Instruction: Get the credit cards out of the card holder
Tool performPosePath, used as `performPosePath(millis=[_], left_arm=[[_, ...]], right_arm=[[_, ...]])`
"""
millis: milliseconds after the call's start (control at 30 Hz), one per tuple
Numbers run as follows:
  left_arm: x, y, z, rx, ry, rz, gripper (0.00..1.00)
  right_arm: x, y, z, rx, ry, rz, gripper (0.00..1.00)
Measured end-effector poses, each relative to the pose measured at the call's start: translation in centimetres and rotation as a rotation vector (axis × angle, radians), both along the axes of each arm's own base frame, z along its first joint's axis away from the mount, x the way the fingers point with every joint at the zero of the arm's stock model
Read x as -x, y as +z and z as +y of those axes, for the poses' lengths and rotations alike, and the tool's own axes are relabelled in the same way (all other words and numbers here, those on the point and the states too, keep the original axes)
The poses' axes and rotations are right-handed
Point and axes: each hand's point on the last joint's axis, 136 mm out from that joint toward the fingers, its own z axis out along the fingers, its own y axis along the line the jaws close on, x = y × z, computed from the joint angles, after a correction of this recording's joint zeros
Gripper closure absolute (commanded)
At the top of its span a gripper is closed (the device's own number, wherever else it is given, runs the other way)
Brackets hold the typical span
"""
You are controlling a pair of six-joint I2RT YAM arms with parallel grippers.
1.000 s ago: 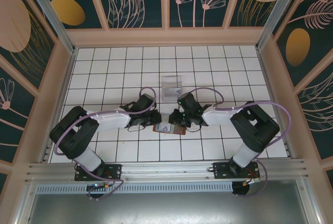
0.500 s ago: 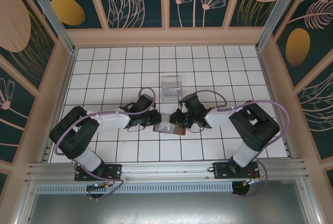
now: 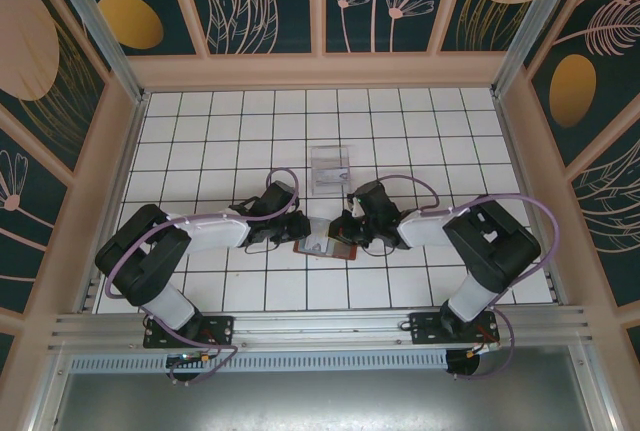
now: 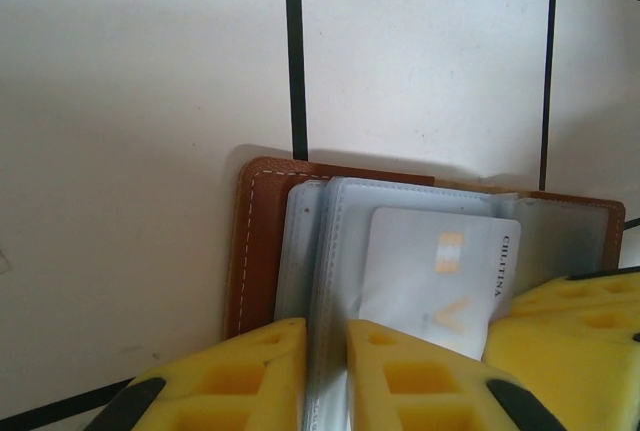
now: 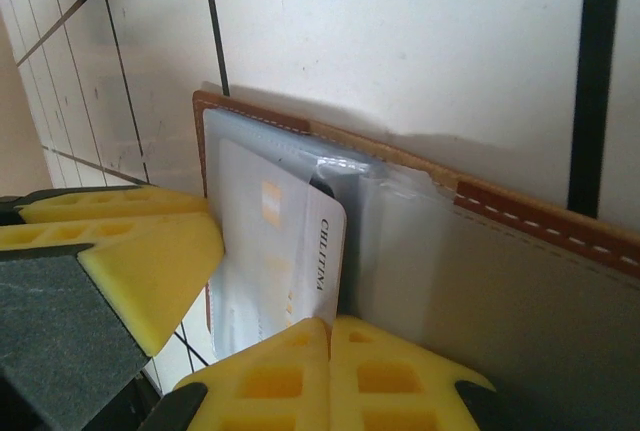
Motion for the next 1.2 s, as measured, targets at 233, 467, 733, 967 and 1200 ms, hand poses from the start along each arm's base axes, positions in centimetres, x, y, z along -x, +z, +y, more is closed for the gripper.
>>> performPosePath(millis=[233, 467, 733, 967, 1200], left_arm=[[-0.1, 0.2, 0.1, -0.006, 0.006, -0.010, 0.79], [0.0, 0.2, 0.2, -0.007, 0.008, -0.011, 0.80], [0.2, 0.3, 0.4, -0.010, 0.012, -0.006, 0.80], [0.5, 0.3, 0.6, -0.017, 0.011, 0.002, 0.80], [0.8, 0.4, 0.9, -0.018, 0.017, 0.007, 0.80]], right_arm=[[0.3, 0.7, -0.5, -0.008, -0.004, -0.011, 0.96], [0.5, 1.0, -1.1, 0.008, -0.005, -0.008, 0.97], [1.0, 1.7, -1.9, 0.027, -0.003, -0.010, 0.97], [1.6, 2.3, -2.9, 0.066, 0.001, -0.019, 0.97], [1.3, 3.4, -3.5, 0.113, 0.010, -0.042, 0.97]])
